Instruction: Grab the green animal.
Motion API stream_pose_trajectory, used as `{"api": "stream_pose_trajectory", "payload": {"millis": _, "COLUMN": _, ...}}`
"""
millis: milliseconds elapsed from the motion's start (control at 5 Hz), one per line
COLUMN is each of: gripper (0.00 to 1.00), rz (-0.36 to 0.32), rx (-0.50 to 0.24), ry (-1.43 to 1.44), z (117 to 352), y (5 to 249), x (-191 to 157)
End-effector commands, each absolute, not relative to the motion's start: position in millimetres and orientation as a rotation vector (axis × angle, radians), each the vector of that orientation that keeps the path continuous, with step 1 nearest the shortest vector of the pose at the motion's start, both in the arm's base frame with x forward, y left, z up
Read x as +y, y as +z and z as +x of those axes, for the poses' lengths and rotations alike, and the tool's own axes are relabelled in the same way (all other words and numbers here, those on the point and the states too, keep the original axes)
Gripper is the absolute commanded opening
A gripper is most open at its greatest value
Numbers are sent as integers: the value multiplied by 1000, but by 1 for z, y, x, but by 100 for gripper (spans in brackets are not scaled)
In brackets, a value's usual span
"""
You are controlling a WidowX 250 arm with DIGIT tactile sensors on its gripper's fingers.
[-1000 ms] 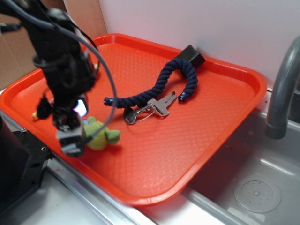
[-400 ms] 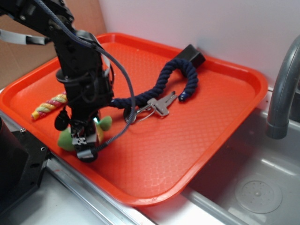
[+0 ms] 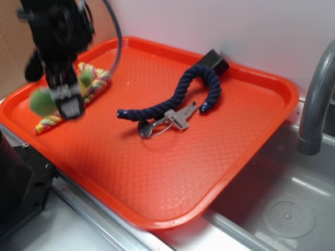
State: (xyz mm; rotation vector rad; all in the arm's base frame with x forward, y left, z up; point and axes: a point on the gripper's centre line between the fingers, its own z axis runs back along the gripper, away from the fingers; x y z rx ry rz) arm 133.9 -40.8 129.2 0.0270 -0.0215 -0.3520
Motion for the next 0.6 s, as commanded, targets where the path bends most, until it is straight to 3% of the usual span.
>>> {"api": "stream_pose_trajectory", "payload": {"millis": 0, "gripper": 0, "rz": 15, "rx": -114, "ry": 77, "z": 125, "y": 230, "x": -10}}
{"api": "stream_pose_trajectory", "payload": {"millis": 200, "gripper": 0, "rz": -25, "rx": -179, "ry": 98, "z": 126, "y": 247, "x": -6}}
{"api": "stream_pose_trajectory", "payload": {"millis": 400, "gripper": 0, "rz": -25, "rx": -198, "ry": 92, "z": 127, "y": 250, "x": -6}}
